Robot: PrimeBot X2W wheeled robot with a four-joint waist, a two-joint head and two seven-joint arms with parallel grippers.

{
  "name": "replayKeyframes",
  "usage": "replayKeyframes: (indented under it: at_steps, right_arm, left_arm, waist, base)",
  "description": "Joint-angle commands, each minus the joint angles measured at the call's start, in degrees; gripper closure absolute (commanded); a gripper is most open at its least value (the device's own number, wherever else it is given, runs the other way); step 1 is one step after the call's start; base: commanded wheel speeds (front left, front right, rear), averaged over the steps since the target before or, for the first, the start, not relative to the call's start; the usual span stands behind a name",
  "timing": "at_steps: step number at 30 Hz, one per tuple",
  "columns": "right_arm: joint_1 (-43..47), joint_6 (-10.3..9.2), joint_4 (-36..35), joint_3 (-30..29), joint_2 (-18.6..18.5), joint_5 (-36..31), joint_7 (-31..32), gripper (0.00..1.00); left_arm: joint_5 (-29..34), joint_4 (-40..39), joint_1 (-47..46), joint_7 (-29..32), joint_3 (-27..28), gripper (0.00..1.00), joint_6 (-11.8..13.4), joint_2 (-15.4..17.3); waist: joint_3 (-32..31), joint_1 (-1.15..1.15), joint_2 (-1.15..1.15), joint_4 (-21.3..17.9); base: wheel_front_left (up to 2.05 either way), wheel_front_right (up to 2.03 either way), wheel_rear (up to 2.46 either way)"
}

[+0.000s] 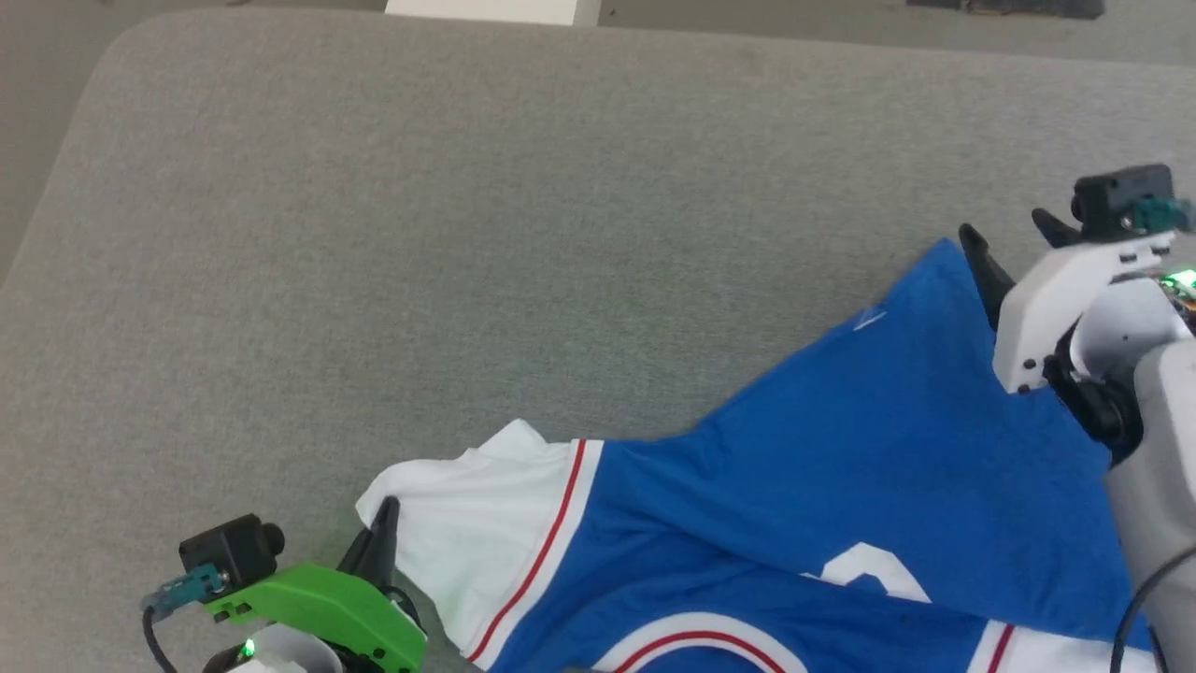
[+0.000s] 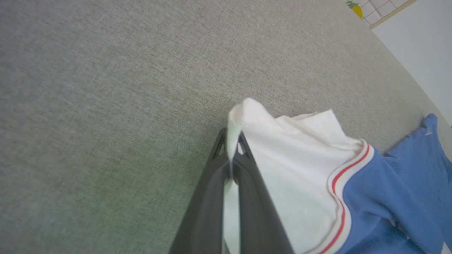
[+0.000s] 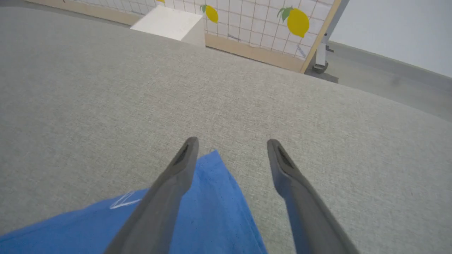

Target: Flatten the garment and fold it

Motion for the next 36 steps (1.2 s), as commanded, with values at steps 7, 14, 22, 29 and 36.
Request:
replayKeyframes:
  at_steps: [7, 14, 22, 29, 36]
  right_arm:
    - [-6.53, -0.09, 5.84, 5.40, -3.34, 2.98, 15.43, 0.00]
    - [-7.47, -0.09, 6.74, 8.18, -4.57, 3.61, 25.28, 1.00]
    - [-0.76, -0.09, 0.33, 3.04, -2.49, 2.22, 10.89, 1.00]
    - [10.09, -0.09, -7.33, 0.19, 0.12, 2.59, 0.06, 1.00]
    - [18.76, -0.09, -14.33, -3.63, 2.25, 2.02, -1.99, 1.00]
  left_arm:
    - [-0.55, 1.79, -2.42, -1.27, -0.62, 1.00, -1.21, -0.79]
    - [-0.78, 3.10, -2.32, -1.92, -0.51, 1.00, -1.29, -0.88]
    - [-0.36, 2.43, -1.16, -2.74, 0.82, 1.00, -0.65, 0.54]
    - [0.38, 0.07, 0.69, -3.83, 2.64, 1.00, 0.41, 2.22]
    - [0.18, -3.52, 1.70, -4.90, 4.54, 1.00, 1.04, 3.10]
  waist:
    - [4.28, 0.00, 0.00, 3.92]
    - [3.50, 0.00, 0.00, 3.33]
    - [-1.22, 0.00, 0.00, -0.01]
    - [-6.84, 0.00, 0.00, -4.66]
    - [-11.08, 0.00, 0.00, -8.48]
  base:
    - [0.00, 0.00, 0.00]
    - [0.00, 0.00, 0.00]
    - [0.00, 0.00, 0.00]
    - [0.00, 0.00, 0.00]
    - [0.00, 0.00, 0.00]
